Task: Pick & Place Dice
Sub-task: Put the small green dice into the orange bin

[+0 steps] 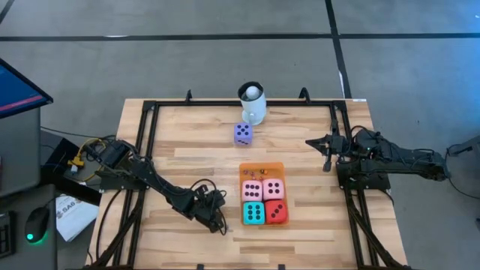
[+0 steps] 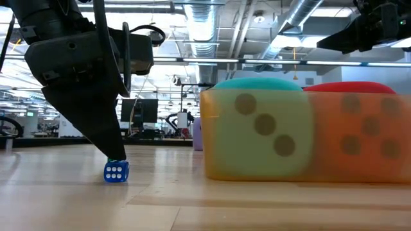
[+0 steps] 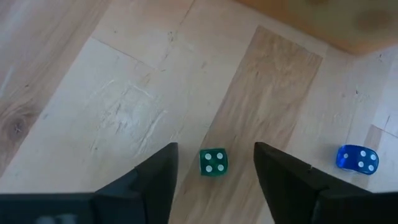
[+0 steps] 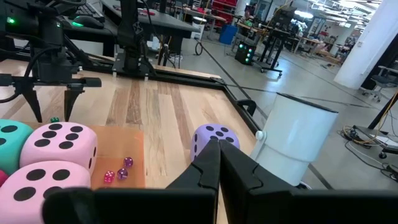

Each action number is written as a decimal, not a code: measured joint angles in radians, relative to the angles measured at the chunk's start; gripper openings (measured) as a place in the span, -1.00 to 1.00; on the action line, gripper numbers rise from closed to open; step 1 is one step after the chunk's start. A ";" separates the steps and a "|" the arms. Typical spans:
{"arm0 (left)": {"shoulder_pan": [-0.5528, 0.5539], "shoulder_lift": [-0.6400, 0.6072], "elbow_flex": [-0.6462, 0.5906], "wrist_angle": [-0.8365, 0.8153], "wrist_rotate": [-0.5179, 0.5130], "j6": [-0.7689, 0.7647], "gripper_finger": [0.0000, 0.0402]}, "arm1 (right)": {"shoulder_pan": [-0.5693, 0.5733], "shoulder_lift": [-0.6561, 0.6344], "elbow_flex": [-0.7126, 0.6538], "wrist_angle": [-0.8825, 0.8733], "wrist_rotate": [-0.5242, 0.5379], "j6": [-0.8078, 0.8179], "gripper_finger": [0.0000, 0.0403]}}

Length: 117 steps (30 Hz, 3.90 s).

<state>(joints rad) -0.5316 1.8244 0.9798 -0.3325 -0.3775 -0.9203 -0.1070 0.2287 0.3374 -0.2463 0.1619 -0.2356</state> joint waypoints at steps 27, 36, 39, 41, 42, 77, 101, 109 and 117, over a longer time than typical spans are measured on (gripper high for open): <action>0.022 0.000 0.000 -0.022 0.043 -0.004 -0.41 | 0.000 0.000 0.000 0.000 0.000 0.000 -1.00; 0.022 0.000 0.000 -0.014 0.043 -0.004 -0.56 | 0.000 0.000 0.000 0.000 0.000 0.000 -1.00; 0.023 0.000 0.000 -0.014 0.043 -0.004 -0.68 | 0.000 0.000 0.000 0.000 0.000 0.000 -1.00; 0.023 0.000 0.000 -0.011 0.043 -0.004 -0.75 | 0.000 0.000 0.000 0.000 0.000 0.000 -1.00; 0.023 0.000 0.000 -0.011 0.043 -0.004 -0.77 | 0.000 0.000 0.000 0.000 0.000 0.000 -1.00; 0.113 -0.029 -0.002 -0.001 0.088 0.003 -0.81 | 0.000 0.000 0.000 0.000 0.000 0.000 -1.00; 0.207 -0.288 0.000 0.374 -0.420 0.315 -0.78 | 0.000 0.000 0.000 0.023 0.000 0.000 -1.00; 0.258 -0.111 0.000 0.559 -0.409 0.313 -0.81 | 0.000 0.000 0.000 0.023 0.000 0.000 -1.00; 0.309 0.030 0.000 0.698 -0.401 0.310 -0.78 | 0.000 0.000 0.000 0.023 0.000 0.000 -1.00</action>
<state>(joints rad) -0.2230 1.8545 0.9798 0.3654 -0.7786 -0.6099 -0.1070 0.2287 0.3374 -0.2234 0.1619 -0.2360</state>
